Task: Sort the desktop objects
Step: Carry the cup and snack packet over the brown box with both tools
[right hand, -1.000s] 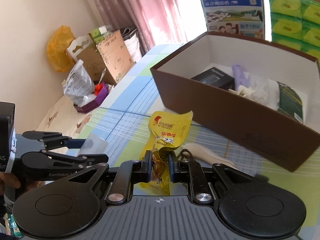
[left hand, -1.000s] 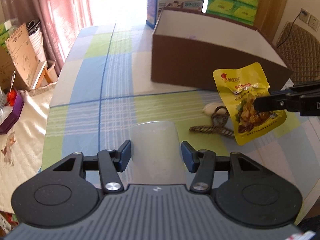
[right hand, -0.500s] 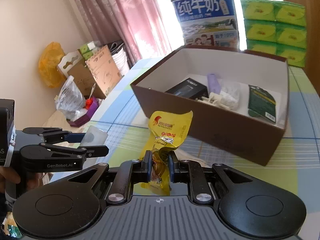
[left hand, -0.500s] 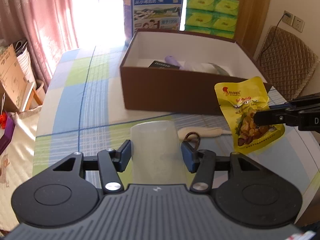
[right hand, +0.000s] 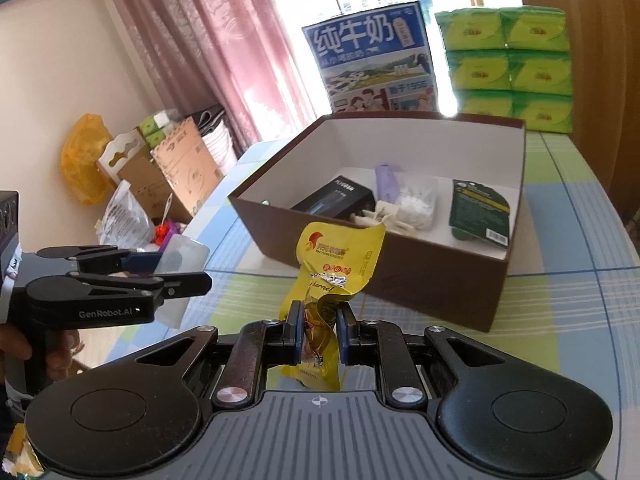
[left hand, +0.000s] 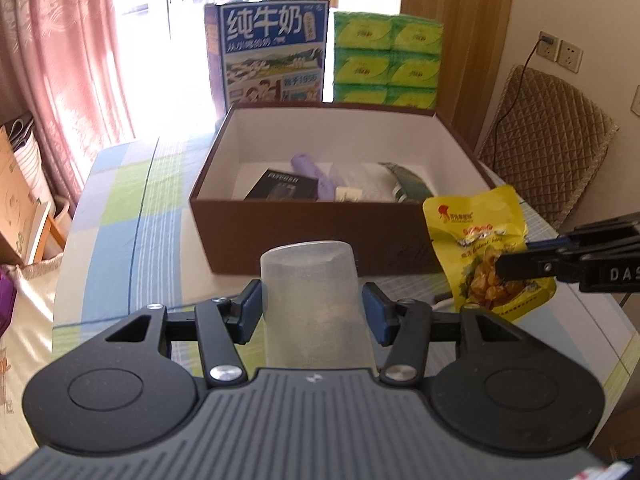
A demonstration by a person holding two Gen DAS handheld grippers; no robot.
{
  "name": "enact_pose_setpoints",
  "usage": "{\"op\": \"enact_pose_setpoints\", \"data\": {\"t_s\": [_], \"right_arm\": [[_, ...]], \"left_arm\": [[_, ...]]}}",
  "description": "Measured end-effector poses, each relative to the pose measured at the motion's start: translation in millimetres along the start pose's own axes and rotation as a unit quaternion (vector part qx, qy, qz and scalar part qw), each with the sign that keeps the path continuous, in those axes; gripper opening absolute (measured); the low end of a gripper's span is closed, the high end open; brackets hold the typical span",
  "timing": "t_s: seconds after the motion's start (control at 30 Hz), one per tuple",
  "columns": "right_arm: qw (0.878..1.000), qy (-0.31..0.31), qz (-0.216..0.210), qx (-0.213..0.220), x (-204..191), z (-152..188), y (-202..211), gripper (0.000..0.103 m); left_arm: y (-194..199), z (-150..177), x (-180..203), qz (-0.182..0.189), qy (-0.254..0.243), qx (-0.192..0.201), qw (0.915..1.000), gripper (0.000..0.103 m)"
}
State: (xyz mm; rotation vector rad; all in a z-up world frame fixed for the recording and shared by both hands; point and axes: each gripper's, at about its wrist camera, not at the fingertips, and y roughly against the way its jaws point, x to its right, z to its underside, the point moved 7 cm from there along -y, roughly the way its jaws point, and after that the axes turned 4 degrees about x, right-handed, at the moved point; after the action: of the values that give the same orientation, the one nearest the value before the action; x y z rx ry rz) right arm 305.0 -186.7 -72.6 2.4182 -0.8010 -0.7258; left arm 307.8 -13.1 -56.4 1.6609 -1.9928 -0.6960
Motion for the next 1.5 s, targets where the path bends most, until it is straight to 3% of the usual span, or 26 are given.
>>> {"op": "enact_pose_setpoints", "data": {"t_s": [0.4,0.83,1.13,1.5], "right_arm": [[1.0,-0.011,0.013,0.026,16,-22,11,0.013],[0.997,-0.027,0.029,0.063,46,-75,0,0.013],[0.995,-0.041,0.06,0.064,75,-109,-38,0.013],[0.994,-0.038,0.097,0.026,109,-123,-104,0.013]], "left_arm": [[-9,-37,9,0.005,-0.014,0.029,0.9995,0.049],[-45,-97,1,0.003,-0.024,0.053,0.9983,0.049],[-106,-124,-9,-0.001,-0.039,0.028,0.9988,0.049],[-192,-143,-30,-0.023,-0.055,-0.019,0.998,0.049]]}}
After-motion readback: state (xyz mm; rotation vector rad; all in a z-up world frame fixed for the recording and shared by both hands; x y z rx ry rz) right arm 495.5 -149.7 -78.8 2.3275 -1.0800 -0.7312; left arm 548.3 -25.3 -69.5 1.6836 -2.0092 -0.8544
